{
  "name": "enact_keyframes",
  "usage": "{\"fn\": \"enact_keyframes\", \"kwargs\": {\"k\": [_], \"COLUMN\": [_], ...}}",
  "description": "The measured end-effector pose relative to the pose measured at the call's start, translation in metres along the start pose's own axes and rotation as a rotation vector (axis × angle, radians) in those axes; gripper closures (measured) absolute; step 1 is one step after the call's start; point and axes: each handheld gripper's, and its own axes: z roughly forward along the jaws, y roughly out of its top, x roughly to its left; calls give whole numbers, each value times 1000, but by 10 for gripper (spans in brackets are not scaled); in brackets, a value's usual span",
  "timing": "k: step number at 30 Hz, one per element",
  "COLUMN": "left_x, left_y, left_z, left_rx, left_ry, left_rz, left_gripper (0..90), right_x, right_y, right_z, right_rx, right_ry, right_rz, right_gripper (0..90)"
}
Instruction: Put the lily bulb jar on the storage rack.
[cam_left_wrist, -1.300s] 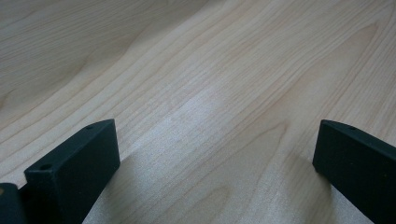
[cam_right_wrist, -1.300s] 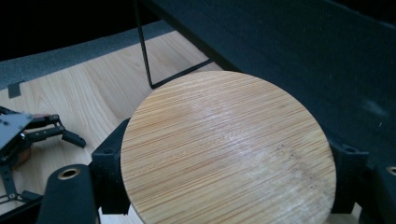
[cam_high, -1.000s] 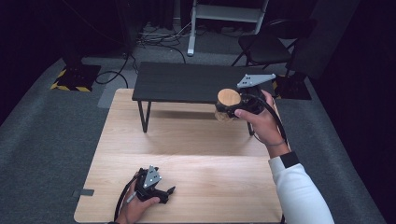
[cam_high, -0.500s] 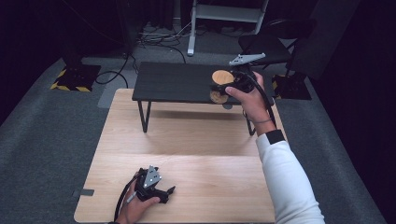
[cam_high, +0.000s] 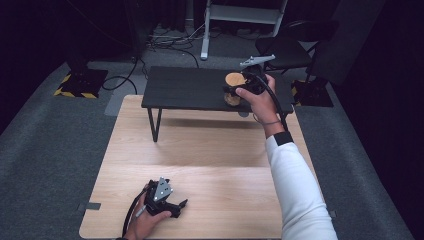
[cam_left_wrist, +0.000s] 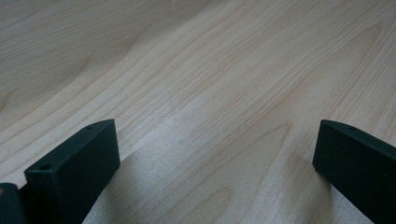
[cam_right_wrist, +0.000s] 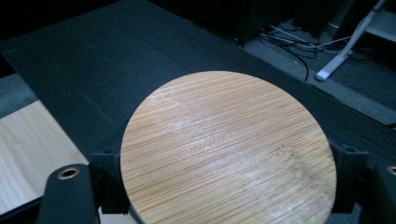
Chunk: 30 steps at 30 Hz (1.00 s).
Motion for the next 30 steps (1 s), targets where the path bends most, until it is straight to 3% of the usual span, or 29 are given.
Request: {"fn": "enact_keyframes", "kwargs": {"k": [6, 8, 9, 13, 17, 25, 30], "left_x": [0, 0, 0, 0, 0, 0, 0], "left_y": [0, 0, 0, 0, 0, 0, 0], "left_z": [0, 0, 0, 0, 0, 0, 0], "left_rx": [0, 0, 0, -1, -1, -1, -1], "left_ry": [0, 0, 0, 0, 0, 0, 0], "left_rz": [0, 0, 0, 0, -1, 0, -1], "left_gripper": [5, 5, 5, 5, 5, 5, 5], "right_x": [-3, -8, -6, -6, 2, 3, 8], "right_y": [-11, -10, -10, -18, -20, -48, -61], "right_z": [3, 5, 5, -5, -19, -46, -59], "right_rx": [-45, -29, -29, -94, -101, -171, -186], "right_ry": [12, 35, 23, 5, -37, -9, -5], "right_rz": [25, 38, 38, 24, -3, -19, -35], "right_gripper": [216, 125, 117, 75, 59, 57, 56]}}
